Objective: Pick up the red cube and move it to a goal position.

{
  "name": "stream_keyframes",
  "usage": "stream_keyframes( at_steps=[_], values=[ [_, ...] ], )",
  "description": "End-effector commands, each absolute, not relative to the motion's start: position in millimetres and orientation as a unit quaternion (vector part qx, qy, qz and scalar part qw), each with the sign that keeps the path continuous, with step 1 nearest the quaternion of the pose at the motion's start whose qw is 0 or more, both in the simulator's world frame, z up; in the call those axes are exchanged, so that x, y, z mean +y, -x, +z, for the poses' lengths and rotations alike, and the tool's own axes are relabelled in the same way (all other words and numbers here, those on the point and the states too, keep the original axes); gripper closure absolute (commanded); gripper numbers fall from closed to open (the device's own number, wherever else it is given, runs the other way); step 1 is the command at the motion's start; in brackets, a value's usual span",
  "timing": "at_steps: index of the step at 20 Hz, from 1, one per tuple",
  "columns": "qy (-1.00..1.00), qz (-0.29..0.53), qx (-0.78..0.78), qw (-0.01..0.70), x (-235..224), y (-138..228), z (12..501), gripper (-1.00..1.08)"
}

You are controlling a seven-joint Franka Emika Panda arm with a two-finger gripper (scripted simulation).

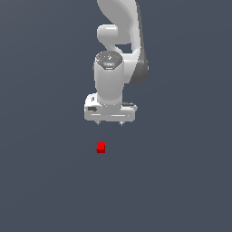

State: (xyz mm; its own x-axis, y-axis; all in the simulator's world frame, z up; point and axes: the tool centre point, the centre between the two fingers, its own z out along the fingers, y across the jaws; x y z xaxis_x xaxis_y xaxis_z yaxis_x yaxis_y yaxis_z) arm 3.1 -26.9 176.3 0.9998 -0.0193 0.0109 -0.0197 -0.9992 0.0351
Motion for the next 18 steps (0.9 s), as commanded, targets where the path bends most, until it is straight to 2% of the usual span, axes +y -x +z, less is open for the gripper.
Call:
stream_keyframes(
  at_steps=[1, 9, 18],
  values=[
    [-1.0, 0.005, -0.01, 0.018, -26.9, -3.1, 176.3, -0.92],
    [-1.0, 0.005, -0.008, 0.016, -33.3, -7.8, 158.4, -0.92],
    [-1.0, 0.003, -0.004, 0.009, -53.4, -23.8, 99.5, -0.92]
  ],
)
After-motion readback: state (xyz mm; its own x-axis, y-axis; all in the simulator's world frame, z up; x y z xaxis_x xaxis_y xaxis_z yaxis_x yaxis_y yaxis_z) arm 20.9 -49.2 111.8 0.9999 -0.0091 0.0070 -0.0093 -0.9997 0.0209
